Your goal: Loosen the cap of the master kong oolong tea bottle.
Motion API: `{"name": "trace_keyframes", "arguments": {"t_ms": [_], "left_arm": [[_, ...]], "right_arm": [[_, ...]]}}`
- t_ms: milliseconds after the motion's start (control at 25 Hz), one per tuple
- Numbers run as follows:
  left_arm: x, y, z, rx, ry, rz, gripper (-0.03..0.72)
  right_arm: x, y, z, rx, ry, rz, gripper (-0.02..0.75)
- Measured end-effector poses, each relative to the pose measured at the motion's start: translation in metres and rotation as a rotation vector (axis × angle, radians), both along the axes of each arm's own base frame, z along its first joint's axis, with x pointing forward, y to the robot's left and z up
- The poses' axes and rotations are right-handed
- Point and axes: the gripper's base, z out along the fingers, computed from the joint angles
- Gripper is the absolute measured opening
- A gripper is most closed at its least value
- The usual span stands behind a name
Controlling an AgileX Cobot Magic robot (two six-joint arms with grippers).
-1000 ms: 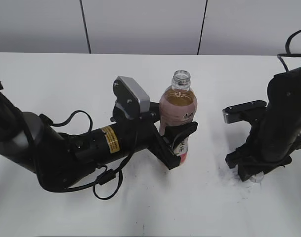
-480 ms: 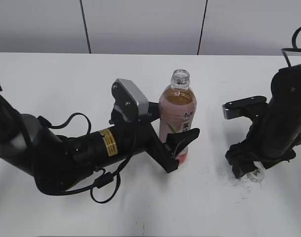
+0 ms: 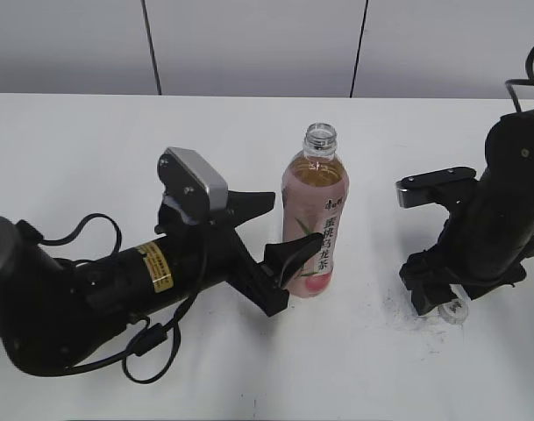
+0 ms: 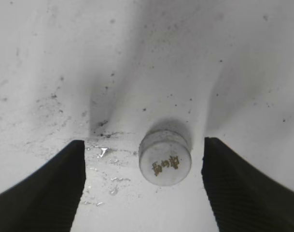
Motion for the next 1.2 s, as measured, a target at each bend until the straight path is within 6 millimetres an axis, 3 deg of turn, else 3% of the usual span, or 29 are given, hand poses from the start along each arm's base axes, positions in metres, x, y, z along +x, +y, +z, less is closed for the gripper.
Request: {"name": "trace_keyframes", "arguments": {"t_ms": [120,400,600,800,1000,1200], "left_arm": [[-0.007,0.009,0.006,-0.002,0.008,0.024,0.530],[-0.018,0.048,0.013,0.021,0.046,0.121,0.530],[-0.008,0.082,0.043,-0.042,-0.016,0.278,0.529],[0.011,0.131,0.077,-0.123,-0.030,0.605,0.529],[0.014,0.182,0.090,-0.048,0.073,0.807,0.522],[-0.001,0.224,0.092,0.097,0.415,0.994,0.510]], "right_arm": [[-0.001,0.000,0.003,0.004,0.001,-0.004,0.567],[-0.005,-0.001,0.035,0.030,-0.070,-0.005,0.567],[-0.009,-0.002,0.051,0.050,-0.104,-0.021,0.567],[-0.015,-0.004,0.059,0.049,-0.087,-0.033,0.567],[-0.020,-0.005,0.063,0.040,-0.059,-0.034,0.567],[-0.028,-0.008,0.071,0.027,-0.014,-0.033,0.567]]}}
